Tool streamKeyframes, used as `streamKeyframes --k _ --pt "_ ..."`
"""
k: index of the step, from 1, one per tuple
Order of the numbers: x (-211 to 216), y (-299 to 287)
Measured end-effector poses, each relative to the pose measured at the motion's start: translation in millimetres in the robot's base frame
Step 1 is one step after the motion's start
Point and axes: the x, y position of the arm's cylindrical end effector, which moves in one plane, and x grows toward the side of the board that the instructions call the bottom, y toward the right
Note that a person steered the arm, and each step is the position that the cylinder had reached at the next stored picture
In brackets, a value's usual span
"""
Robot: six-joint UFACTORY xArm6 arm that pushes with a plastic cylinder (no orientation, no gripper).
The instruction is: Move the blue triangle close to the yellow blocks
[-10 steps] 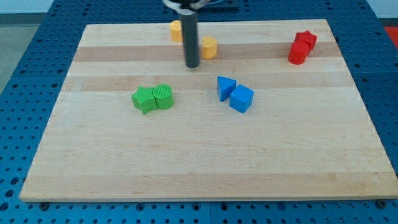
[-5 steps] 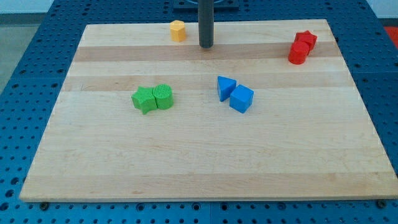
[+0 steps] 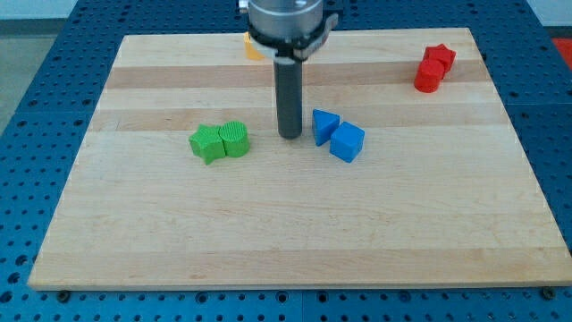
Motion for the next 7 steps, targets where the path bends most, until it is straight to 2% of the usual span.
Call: streamKeyframes --k 1,2,3,7 --pt "38 25" --pt "42 54" --pt "32 56" --pt "-55 38"
